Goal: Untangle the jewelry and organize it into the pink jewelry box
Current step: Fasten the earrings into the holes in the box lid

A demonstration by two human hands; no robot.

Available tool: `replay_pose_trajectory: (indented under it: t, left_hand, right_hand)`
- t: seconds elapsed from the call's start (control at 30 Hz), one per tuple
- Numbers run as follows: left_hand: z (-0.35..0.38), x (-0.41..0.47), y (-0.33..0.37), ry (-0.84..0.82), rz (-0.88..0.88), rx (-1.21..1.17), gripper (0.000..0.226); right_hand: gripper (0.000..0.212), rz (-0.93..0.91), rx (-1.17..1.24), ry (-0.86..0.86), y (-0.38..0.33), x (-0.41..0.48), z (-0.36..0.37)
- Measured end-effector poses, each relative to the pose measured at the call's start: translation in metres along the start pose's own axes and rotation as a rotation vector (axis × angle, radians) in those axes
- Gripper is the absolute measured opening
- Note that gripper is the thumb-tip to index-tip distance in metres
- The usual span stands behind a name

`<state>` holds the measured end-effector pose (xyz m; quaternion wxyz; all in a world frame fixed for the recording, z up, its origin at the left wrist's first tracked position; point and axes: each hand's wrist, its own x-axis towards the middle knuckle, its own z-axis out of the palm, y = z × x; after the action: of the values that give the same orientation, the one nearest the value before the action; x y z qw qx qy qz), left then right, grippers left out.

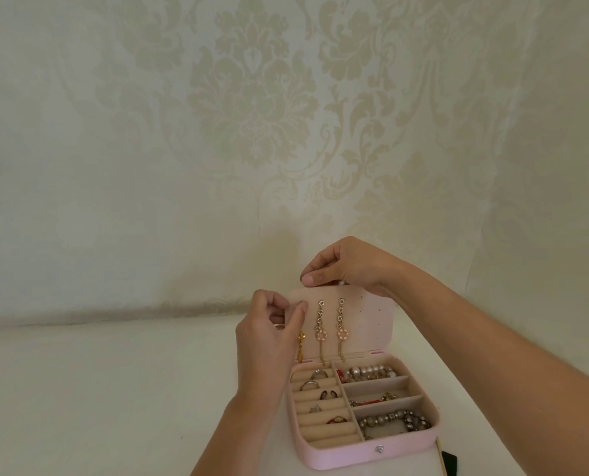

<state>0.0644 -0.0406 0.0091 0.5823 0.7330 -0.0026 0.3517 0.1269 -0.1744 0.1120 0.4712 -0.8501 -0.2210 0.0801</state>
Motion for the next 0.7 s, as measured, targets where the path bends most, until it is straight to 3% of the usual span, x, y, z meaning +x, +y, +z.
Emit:
replay_pose_trajectory:
  t: [0.23,0.7]
  left_hand:
    - [-0.001,0.0,-0.001,-0.069,-0.008,-0.021,0.023]
    - [-0.002,-0.001,-0.007,-0.075,-0.074,-0.129,0.015]
  right_hand:
    - [0.007,0.094,0.003,-0.005,-0.003,0.011,-0.001]
    - [0.007,0.236,-0.077,-0.207,-0.013,0.039,0.001]
